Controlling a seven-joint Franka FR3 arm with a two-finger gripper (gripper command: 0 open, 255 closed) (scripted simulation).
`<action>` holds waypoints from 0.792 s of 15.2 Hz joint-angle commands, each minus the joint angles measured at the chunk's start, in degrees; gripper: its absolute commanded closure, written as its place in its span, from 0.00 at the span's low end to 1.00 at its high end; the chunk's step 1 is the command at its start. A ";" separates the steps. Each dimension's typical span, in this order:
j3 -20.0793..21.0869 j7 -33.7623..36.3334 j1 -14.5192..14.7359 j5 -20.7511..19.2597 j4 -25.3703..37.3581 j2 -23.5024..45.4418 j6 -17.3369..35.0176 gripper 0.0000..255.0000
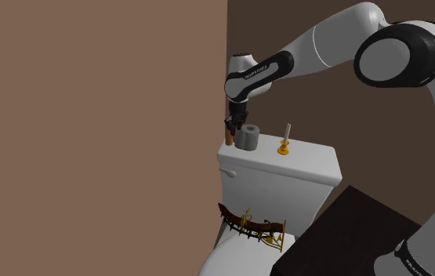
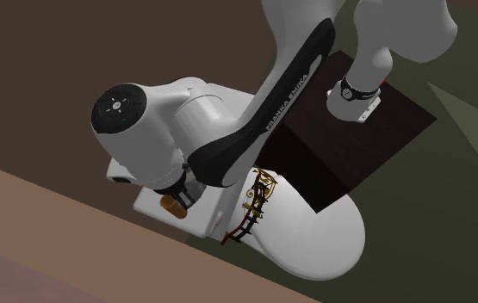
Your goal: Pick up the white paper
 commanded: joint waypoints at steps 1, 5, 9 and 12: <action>-0.02 0.00 -0.01 -0.01 0.01 0.05 0.03 1.00; -0.02 -0.03 -0.03 -0.01 0.01 0.05 0.03 1.00; -0.02 -0.03 -0.03 0.00 0.37 -0.21 -0.58 1.00; -0.02 -0.05 -0.03 0.00 0.99 -1.32 -2.32 1.00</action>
